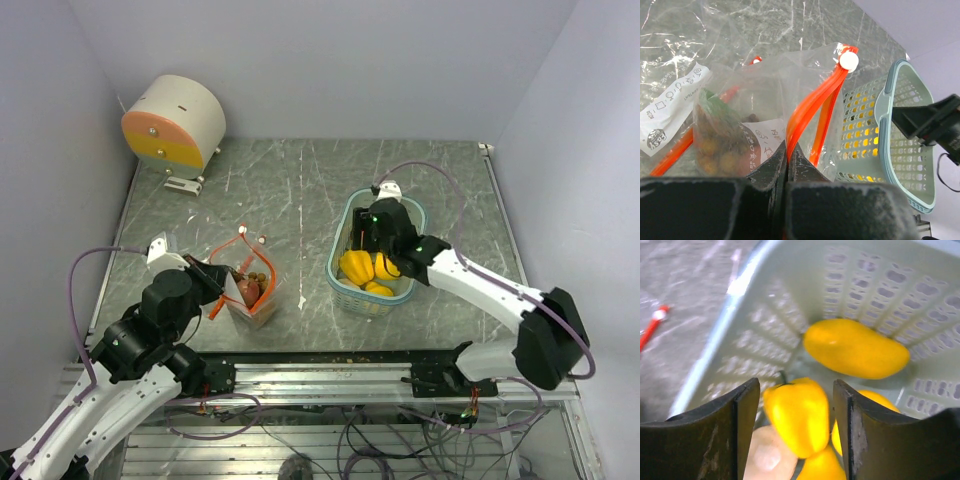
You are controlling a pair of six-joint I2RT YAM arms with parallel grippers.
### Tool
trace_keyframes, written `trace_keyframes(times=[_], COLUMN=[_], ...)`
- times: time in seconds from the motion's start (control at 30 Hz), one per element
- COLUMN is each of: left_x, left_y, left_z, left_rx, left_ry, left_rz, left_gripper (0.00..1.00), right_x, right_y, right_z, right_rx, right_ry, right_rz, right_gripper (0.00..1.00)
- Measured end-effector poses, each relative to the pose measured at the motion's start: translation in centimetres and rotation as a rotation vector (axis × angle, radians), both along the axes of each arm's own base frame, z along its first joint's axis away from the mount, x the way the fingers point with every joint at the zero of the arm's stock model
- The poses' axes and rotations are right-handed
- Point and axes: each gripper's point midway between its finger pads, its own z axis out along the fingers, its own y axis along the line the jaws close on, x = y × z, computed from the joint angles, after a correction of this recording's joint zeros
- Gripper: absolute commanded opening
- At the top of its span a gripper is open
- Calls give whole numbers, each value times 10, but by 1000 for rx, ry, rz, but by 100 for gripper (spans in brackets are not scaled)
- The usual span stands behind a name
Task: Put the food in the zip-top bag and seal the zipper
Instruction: Move the bin to the center of the board, then pick up the fake vegetable from the bin.
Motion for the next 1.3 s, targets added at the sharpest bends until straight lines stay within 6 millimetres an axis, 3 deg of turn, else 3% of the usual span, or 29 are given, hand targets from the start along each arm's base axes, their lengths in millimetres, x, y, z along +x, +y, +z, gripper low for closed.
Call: trace_keyframes(times=[0.07, 0.17, 0.37, 0.47, 0.7, 0.93, 1.07, 1.13, 1.3], left_x=[0, 0, 1, 1, 1, 1, 1, 1, 2], left_y=[0, 0, -1, -1, -1, 0, 0, 0, -1], left_z=[0, 0, 0, 0, -1, -1, -4, -7, -10], left_rx=[0, -1, 0, 0, 0, 3, 8, 11, 18], left_ry=[-1, -1, 1, 1, 2, 2, 7, 12, 21], left_rz=[0, 0, -1, 0, 0, 4, 6, 6, 6], left_gripper=[7, 7, 7, 7, 7, 7, 7, 7, 7], right_x=[-9, -25, -73, -87, -105, -111, -108, -107, -103], right_y=[10, 23, 24, 19, 18, 22, 23, 22, 23], right_z=[16, 17, -24, -37, -74, -109, -108, -108, -106], right_rx=[45, 79, 46, 17, -11, -7, 0, -5, -3], right_ry=[-6, 51, 306, 383, 515, 566, 547, 543, 519], right_rz=[77, 184, 306, 324, 363, 381, 377, 372, 371], right_gripper=[63, 66, 75, 76, 77, 77, 64, 45, 14])
